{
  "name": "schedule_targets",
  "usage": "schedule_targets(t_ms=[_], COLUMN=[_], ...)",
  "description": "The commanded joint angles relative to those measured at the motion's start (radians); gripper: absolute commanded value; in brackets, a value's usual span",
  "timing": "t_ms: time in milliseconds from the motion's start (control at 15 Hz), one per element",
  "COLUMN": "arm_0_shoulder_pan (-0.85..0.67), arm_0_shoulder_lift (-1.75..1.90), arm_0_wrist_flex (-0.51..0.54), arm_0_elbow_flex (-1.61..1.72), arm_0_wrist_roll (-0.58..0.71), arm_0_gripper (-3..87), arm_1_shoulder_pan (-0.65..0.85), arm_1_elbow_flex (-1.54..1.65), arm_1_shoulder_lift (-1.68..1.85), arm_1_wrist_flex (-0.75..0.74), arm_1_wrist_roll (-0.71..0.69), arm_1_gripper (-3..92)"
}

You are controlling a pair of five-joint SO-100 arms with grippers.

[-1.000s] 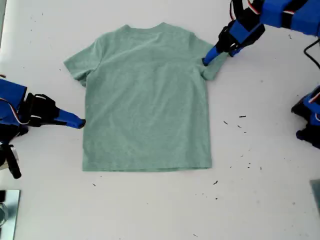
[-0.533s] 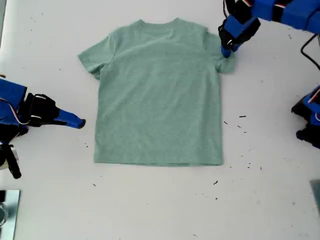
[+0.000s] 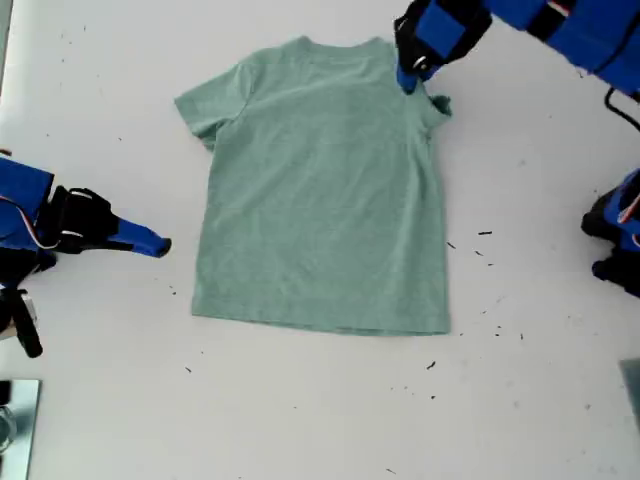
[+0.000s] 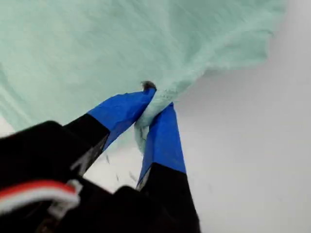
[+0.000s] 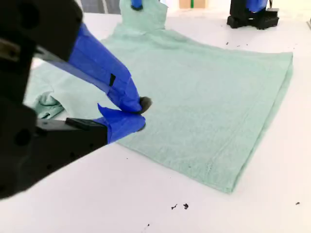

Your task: Fold t shirt

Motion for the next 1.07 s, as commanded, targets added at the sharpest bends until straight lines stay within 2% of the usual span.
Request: schedule_targets(t_ms=[0, 400, 467, 533, 600, 733, 867, 933, 1000], arm_0_shoulder_pan=[0.023, 0.023, 0.017, 0.011, 0.009, 0.005, 0.0, -0.002, 0.012], arm_0_shoulder_lift=[0.008, 0.008, 0.008, 0.008, 0.008, 0.008, 0.008, 0.008, 0.008], arm_0_wrist_flex=[0.002, -0.002, -0.003, -0.003, -0.002, -0.002, -0.002, -0.003, -0.005], arm_0_elbow_flex=[-0.003, -0.002, -0.002, -0.003, -0.005, -0.003, -0.003, 0.0, 0.0], arm_0_wrist_roll=[-0.014, -0.02, -0.02, -0.02, -0.02, -0.02, -0.012, 0.006, -0.002], arm_0_gripper=[-0.2, -0.2, -0.2, -0.2, -0.2, -0.2, -0.2, -0.2, -0.2], arm_1_shoulder_pan=[-0.12, -0.123, -0.117, -0.117, -0.133, -0.17, -0.216, -0.227, -0.23], arm_1_elbow_flex=[-0.075, -0.1, -0.11, -0.12, -0.117, -0.106, 0.074, 0.189, 0.341], arm_1_shoulder_lift=[-0.028, -0.273, -0.305, -0.308, -0.27, -0.091, 0.285, 0.465, 0.632], arm_1_wrist_flex=[-0.186, -0.532, -0.575, -0.563, -0.525, -0.331, -0.16, -0.057, 0.028], arm_1_wrist_roll=[0.106, 0.218, 0.233, 0.25, 0.224, 0.239, 0.244, 0.241, 0.241], arm_1_gripper=[-1.1, -0.1, 11.6, 18.9, 28.2, 23.8, 22.0, 16.2, 5.7])
